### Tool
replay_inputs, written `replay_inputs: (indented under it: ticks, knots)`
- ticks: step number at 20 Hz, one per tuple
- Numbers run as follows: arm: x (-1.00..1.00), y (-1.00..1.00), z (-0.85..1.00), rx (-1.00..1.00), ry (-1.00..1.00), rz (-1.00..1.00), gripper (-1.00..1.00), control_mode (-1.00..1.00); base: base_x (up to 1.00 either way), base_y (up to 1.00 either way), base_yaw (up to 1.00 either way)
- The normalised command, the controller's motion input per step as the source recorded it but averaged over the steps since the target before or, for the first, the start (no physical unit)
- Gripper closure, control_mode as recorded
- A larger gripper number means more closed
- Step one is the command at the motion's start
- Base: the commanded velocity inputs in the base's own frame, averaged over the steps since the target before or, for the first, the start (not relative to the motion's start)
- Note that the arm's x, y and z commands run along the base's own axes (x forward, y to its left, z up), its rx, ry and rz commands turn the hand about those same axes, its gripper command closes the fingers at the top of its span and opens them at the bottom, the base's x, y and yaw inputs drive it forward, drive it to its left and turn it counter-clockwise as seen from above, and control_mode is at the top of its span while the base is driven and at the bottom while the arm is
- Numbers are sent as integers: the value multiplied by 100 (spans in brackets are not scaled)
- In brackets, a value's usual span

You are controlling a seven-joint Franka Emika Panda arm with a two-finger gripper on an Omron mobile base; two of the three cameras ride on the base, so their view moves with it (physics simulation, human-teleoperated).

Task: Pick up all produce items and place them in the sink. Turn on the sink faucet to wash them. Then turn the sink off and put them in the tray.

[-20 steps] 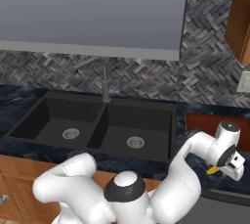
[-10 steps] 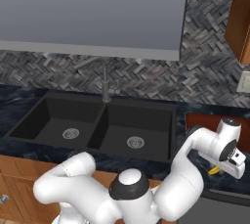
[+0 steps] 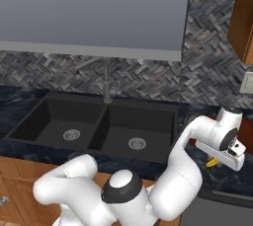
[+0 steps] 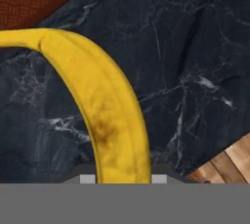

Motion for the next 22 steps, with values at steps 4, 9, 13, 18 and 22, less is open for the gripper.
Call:
replay_inputs:
  ticks: [4, 9, 13, 18, 22]
  knots:
    - [-35, 93, 84, 0, 0, 3, 100, -100, 0, 0, 0]
    - [-31, 100, 56, 0, 0, 4, 100, -100, 0, 0, 0]
    - [-32, 100, 39, 0, 0, 5, 100, -100, 0, 0, 0]
    - [-33, 100, 34, 0, 0, 9, 100, -100, 0, 0, 0]
    - [-9, 100, 31, 0, 0, 13, 100, -100, 0, 0, 0]
